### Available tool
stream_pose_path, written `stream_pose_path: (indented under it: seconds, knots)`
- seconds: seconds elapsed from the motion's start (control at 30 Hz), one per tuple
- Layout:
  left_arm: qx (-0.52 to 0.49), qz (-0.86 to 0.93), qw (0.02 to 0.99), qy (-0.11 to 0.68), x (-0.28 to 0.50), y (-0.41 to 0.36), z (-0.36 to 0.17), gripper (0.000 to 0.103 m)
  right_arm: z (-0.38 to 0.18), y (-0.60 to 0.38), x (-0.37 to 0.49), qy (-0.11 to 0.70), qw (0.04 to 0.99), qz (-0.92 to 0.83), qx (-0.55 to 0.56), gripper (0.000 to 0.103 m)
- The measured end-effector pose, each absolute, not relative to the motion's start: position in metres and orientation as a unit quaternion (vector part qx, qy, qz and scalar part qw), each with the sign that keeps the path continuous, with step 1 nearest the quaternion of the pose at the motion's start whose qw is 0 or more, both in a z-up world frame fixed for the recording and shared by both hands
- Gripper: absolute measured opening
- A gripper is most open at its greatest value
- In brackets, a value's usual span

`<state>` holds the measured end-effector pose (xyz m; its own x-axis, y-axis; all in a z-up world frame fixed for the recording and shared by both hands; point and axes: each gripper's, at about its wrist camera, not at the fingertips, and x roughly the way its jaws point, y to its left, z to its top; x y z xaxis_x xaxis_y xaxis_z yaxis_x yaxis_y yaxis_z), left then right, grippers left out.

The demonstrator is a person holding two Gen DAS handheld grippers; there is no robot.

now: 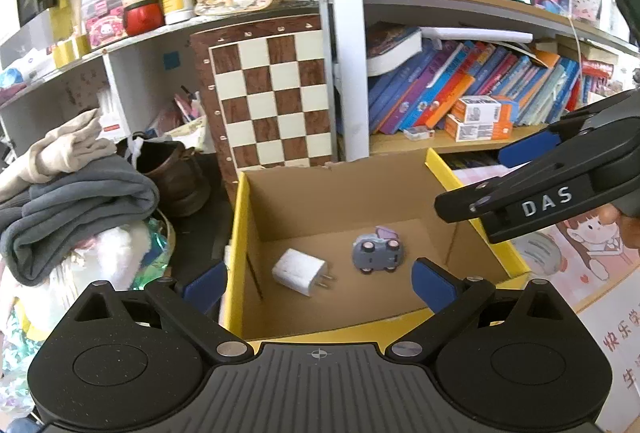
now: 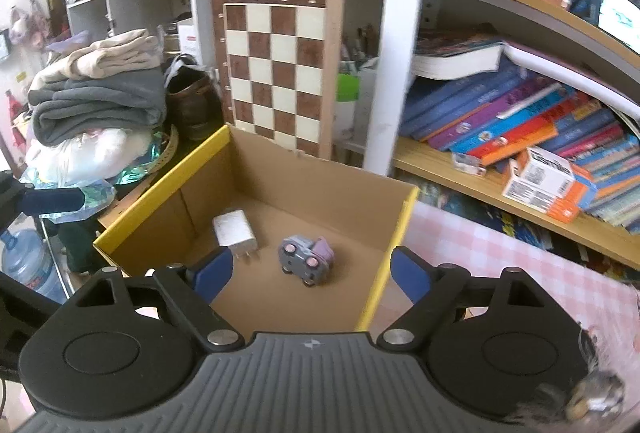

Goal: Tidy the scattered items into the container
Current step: 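Move both tools away from the box toward the tape roll and white block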

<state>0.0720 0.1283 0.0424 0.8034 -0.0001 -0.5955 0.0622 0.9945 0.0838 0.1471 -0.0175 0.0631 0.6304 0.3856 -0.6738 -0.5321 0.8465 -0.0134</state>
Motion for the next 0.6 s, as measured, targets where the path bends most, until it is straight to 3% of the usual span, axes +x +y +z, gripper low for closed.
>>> stream_pose_path:
  seconds: [0.6]
  knots:
    - [0.053, -0.043, 0.948, 0.312, 0.062, 0.109, 0.044, 0.1, 0.045, -0.079, 0.095, 0.356, 0.914, 0.176, -0.079, 0.102]
